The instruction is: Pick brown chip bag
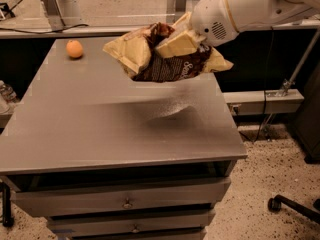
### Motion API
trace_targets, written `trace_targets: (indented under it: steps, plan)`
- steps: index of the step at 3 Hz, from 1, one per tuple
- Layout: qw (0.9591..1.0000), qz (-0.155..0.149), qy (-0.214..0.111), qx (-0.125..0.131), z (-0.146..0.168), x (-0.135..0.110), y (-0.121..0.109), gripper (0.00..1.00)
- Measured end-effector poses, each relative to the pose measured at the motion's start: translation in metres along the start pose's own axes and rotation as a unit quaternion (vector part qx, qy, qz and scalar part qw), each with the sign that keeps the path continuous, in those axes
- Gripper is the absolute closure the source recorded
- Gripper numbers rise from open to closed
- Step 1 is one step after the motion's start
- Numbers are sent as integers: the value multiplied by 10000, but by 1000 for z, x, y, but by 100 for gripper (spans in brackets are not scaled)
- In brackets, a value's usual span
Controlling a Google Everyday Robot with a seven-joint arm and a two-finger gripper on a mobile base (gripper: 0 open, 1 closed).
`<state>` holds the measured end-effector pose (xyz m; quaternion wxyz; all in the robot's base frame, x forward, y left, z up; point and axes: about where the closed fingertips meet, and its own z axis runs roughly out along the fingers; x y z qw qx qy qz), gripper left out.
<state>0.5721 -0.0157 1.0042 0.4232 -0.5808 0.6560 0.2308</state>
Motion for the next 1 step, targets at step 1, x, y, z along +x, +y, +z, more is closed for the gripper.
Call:
trace_targets:
  steps: [1]
  plan:
    - [10000,0,0,-1,0,0,0,100]
